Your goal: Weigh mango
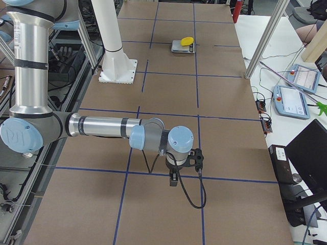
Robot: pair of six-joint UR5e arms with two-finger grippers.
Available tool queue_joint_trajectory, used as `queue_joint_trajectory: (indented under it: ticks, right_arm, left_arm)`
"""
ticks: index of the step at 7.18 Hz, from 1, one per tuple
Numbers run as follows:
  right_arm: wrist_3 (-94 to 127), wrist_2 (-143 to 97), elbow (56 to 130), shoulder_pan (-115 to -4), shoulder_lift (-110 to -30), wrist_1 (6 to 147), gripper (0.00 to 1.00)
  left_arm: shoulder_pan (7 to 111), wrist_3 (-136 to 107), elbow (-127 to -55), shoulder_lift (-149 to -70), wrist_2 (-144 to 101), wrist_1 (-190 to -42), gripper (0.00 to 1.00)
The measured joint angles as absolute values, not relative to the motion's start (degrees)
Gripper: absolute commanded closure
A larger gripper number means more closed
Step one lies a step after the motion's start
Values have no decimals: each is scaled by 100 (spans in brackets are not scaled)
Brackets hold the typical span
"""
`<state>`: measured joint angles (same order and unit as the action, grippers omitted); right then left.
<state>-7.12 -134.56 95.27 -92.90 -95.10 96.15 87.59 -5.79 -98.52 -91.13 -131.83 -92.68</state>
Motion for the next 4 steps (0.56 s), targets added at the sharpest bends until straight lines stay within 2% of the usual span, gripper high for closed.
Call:
queue_joint_trajectory:
  ticks: [4]
  right_arm:
    - [-712,-13456,9527,-9290,-9504,9615,0]
  left_arm:
    - [9226,116,-9543,-9025,-13173,-9248,0]
